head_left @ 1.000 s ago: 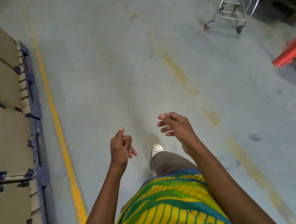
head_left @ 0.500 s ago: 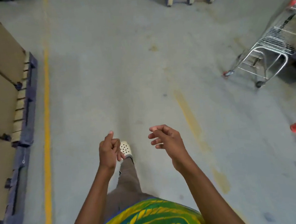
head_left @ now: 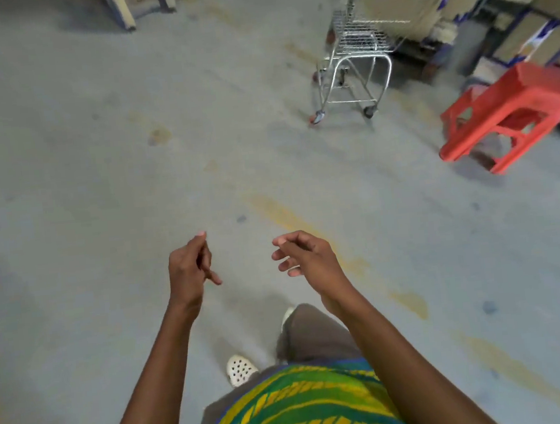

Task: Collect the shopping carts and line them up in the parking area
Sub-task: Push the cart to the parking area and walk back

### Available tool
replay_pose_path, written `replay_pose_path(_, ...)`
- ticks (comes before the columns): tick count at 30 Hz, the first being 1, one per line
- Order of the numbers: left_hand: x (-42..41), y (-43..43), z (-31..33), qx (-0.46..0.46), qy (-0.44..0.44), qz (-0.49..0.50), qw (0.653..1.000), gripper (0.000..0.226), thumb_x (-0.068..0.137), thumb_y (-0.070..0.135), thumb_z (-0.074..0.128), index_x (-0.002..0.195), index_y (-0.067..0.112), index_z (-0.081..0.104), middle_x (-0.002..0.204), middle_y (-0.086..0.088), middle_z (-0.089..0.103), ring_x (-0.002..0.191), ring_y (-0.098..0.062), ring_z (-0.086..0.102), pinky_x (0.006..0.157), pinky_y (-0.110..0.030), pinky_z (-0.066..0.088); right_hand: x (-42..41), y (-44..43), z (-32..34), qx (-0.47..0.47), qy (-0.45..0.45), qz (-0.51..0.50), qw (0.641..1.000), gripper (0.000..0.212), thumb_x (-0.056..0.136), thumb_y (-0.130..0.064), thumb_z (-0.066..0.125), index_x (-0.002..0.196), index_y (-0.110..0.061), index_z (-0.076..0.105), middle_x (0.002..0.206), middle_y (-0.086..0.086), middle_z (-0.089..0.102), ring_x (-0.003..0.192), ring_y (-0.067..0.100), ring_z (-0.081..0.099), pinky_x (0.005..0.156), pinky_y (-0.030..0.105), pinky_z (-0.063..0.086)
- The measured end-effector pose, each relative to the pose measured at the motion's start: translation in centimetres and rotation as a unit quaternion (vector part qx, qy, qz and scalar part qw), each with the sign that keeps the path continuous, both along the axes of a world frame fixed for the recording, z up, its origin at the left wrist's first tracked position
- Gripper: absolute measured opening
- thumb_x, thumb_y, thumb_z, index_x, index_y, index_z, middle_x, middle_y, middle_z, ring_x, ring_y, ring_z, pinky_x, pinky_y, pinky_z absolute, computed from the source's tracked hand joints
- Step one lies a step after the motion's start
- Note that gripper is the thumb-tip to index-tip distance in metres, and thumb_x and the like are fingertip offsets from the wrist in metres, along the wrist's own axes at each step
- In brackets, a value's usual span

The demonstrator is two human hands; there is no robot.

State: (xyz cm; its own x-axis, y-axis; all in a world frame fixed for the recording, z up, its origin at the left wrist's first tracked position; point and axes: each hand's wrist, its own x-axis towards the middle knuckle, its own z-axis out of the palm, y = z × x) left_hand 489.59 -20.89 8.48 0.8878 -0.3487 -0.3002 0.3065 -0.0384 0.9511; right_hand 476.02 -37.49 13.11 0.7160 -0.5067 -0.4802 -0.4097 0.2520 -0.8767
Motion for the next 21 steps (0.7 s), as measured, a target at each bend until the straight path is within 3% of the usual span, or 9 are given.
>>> replay_pose_path(7,10.2,-9.2,-2.1,0.032,0.023,-0.033,0.999,0.054,0.105,0.024,0.05,0.056,0.001,0.05,0.038,0.0,0.028,0.035,-0.017,0.027,0.053,-0.038,0.048,11.7,-7.1,-2.5,0.032,0.004,-0.058,0.998,0.018,0.099,-0.02,0.066,0.109,-0.006,0.073,0.085,0.004,0.075,0.069,0.015,0.064,0.07,0.03,0.046)
replay_pose_path(10,14.7,-14.2,-2.6,0.044,0.025,-0.048,0.998,0.053,0.104,0.024,0.05,0.058,0.0,0.051,0.037,0.001,0.028,0.035,-0.016,0.026,0.051,-0.036,0.047,17.8,-12.0,-3.3,0.044,-0.01,-0.038,0.998,0.016,0.1,-0.02,0.064,0.107,-0.008,0.073,0.086,0.004,0.074,0.069,0.016,0.064,0.067,0.028,0.045)
replay_pose_path(13,20.0,-19.3,-2.3,0.046,0.022,-0.054,0.997,0.053,0.105,0.025,0.049,0.059,-0.001,0.051,0.037,0.002,0.029,0.035,-0.016,0.028,0.052,-0.036,0.047,23.7,-18.3,-2.7,0.054,-0.021,-0.034,0.998,0.017,0.1,-0.023,0.063,0.108,-0.012,0.074,0.089,0.003,0.075,0.074,0.017,0.064,0.074,0.032,0.047)
replay_pose_path(21,30.7,-32.5,-0.8,0.014,0.02,-0.067,0.997,0.056,0.096,0.037,0.053,0.056,-0.001,0.05,0.039,-0.003,0.024,0.036,-0.021,0.026,0.045,-0.035,0.049,33.7,-31.5,-0.8,0.064,-0.049,-0.106,0.991,0.019,0.101,-0.024,0.062,0.11,-0.012,0.073,0.091,0.003,0.076,0.076,0.017,0.065,0.077,0.033,0.049)
